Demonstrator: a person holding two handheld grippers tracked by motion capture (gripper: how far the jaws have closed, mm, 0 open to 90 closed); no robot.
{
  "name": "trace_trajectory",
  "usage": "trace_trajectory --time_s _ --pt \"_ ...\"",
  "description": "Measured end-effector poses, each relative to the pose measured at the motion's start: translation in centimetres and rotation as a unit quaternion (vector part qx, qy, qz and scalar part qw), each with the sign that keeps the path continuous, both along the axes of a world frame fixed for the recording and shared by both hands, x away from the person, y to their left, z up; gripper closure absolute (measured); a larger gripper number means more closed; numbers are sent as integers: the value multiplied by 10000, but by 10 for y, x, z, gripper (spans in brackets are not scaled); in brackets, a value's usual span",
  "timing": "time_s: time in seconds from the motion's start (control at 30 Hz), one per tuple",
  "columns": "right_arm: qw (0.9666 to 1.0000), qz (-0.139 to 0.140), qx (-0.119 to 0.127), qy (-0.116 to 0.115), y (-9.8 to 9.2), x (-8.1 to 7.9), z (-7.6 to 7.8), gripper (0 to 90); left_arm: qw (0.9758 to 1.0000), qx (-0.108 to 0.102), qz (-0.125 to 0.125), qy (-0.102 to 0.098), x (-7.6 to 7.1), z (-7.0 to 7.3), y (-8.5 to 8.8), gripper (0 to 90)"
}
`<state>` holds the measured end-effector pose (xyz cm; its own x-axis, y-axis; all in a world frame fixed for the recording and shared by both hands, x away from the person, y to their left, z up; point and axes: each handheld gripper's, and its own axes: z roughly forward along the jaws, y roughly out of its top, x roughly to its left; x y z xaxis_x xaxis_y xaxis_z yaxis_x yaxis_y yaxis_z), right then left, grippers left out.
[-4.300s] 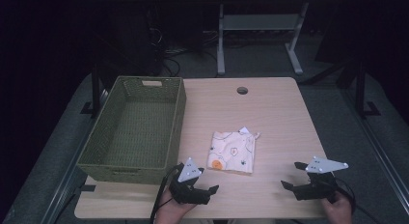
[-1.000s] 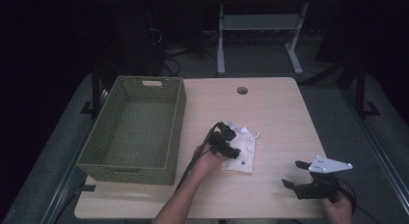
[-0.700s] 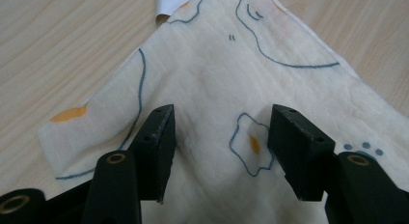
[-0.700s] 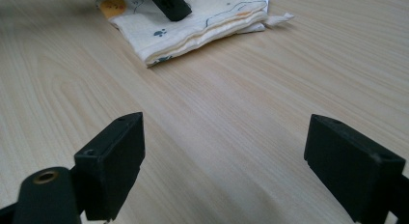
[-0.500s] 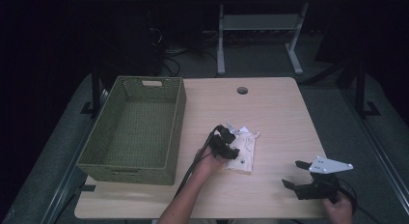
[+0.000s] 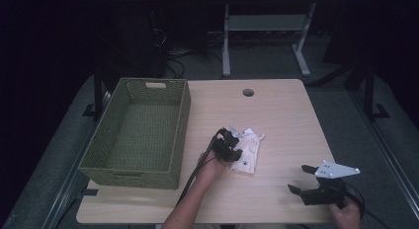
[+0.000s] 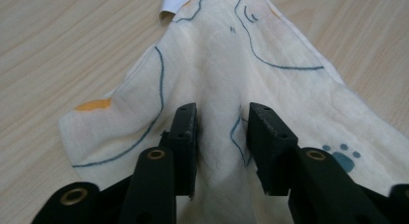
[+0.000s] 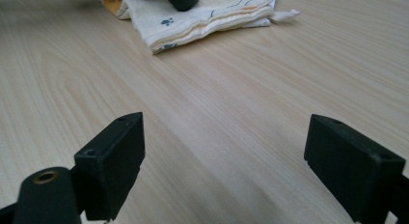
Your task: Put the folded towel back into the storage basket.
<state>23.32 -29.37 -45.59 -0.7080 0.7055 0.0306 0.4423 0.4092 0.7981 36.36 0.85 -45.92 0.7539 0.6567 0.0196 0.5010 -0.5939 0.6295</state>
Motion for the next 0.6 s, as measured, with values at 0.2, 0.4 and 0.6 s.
trace_trajectory --time_s 0.2,0.4,0.6 --pt "10000 -2 17 -9 1 -1 0 137 10000 20 45 -12 2 0 2 761" --pt "10000 5 -7 7 5 0 -1 137 10000 12 65 1 3 1 3 789" --pt "10000 29 -25 22 7 0 -2 137 9990 -254 174 309 6 1 8 812"
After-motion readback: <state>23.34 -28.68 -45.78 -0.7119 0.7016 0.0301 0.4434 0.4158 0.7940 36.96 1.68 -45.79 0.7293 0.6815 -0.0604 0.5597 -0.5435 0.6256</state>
